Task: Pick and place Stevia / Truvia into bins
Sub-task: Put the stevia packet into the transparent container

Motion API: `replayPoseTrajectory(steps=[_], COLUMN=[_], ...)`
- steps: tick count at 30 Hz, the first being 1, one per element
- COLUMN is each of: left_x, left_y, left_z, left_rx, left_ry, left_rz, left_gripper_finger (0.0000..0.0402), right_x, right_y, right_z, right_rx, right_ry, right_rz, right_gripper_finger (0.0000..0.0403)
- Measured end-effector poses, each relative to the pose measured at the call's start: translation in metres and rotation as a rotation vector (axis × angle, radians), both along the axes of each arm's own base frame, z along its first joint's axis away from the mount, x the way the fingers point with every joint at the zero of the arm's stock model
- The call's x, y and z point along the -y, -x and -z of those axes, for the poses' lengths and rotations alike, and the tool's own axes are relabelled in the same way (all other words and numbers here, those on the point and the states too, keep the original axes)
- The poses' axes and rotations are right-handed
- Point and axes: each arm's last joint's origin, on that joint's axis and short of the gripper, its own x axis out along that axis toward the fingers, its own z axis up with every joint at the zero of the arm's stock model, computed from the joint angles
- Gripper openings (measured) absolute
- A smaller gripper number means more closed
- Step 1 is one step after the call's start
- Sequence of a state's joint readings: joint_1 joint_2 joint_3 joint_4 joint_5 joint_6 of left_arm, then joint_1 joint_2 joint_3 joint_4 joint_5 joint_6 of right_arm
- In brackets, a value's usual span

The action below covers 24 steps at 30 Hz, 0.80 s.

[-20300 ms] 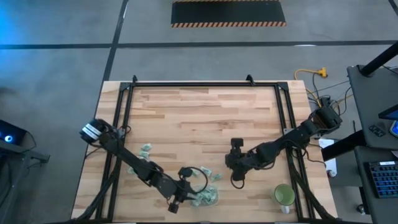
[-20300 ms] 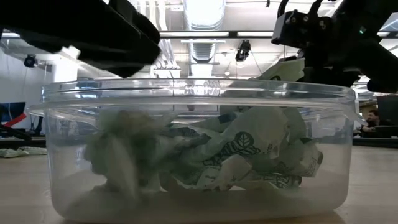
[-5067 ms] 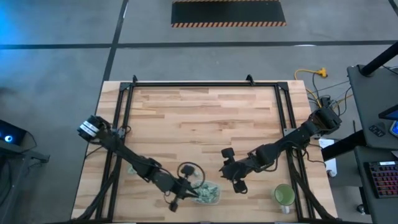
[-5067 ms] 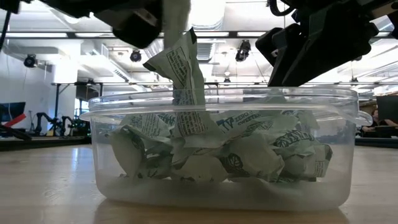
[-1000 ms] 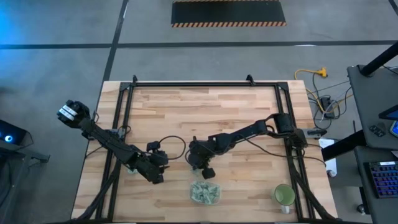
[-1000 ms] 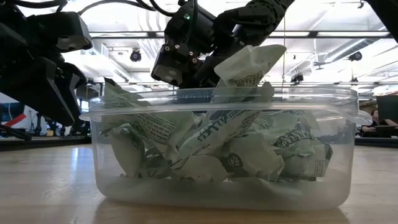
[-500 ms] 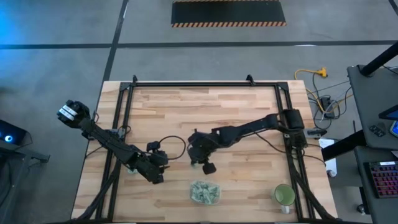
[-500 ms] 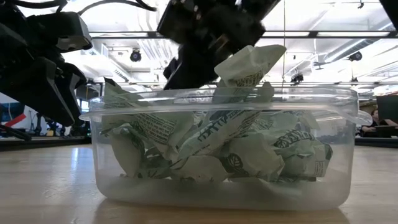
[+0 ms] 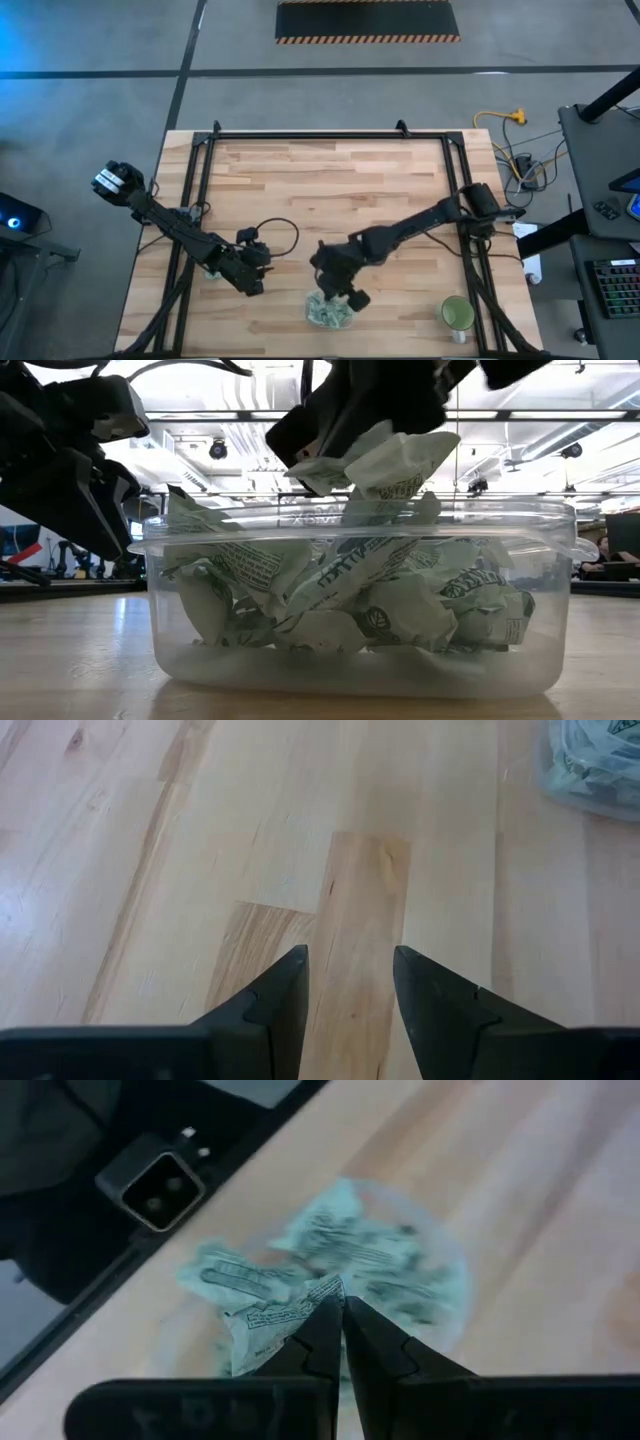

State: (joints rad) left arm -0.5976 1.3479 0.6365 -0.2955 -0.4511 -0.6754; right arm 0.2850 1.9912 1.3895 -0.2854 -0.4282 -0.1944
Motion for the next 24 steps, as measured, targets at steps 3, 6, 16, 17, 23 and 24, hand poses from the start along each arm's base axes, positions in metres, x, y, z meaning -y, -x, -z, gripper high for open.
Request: replayPoseTrajectory(steps=[3,6,16,17,23,24], left_x=[0.000,0.001,0.003,0.003,0.002,0.002], left_y=[0.000,-0.001,-0.004,-0.004,-0.003,-0.003], left_z=[0.000,-0.001,-0.003,-0.003,-0.003,-0.003], left_rx=[0.002,0.009,0.044,0.044,0.034,0.024], left_ry=[0.001,0.006,0.029,0.030,0.024,0.020], left_rz=[0.000,0.000,0.001,0.001,0.000,-0.002], left_gripper_finger=[0.0132,0.0132,0.0132,0.0132,0.0132,0.0132], right_x=[-0.011,-0.014,-0.016,-0.016,-0.012,-0.009], right_y=[0.001,0.001,-0.004,-0.003,0.002,0.004], right_z=[0.005,0.007,0.007,0.007,0.008,0.007], right_rx=[0.001,0.007,0.052,0.047,-0.030,-0.052], right_ry=[-0.001,-0.004,-0.041,-0.043,-0.014,0.012], right_rz=[-0.025,-0.027,0.005,0.008,0.047,0.077], right_gripper_finger=[0.0009,0.0009,0.0065,0.0076,0.0124,0.0128])
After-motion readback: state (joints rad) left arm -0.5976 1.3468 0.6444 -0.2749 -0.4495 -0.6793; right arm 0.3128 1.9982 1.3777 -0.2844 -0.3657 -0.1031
